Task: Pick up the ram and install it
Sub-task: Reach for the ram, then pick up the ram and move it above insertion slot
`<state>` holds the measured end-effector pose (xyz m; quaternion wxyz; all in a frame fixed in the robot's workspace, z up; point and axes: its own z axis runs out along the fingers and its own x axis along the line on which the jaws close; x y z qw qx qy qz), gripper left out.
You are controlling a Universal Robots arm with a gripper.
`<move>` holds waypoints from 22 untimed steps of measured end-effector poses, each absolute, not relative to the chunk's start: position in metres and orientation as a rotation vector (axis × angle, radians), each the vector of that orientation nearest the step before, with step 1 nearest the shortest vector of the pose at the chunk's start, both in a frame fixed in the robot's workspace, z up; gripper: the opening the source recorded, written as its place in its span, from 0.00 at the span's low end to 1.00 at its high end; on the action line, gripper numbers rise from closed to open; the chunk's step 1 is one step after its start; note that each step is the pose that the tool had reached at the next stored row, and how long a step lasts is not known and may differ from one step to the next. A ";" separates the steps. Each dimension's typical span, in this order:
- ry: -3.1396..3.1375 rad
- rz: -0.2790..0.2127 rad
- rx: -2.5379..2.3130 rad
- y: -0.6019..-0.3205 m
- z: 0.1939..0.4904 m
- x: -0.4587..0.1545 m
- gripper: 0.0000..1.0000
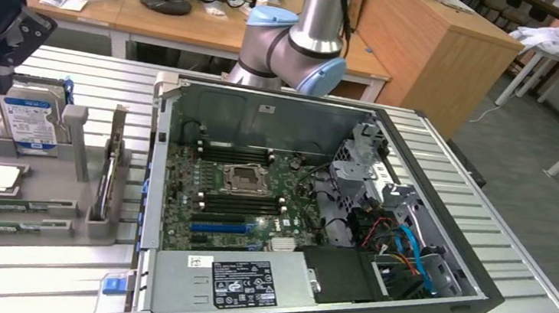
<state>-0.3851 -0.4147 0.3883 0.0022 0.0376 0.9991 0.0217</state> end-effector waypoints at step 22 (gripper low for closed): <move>3.137 0.068 0.062 -0.419 0.388 -0.385 0.11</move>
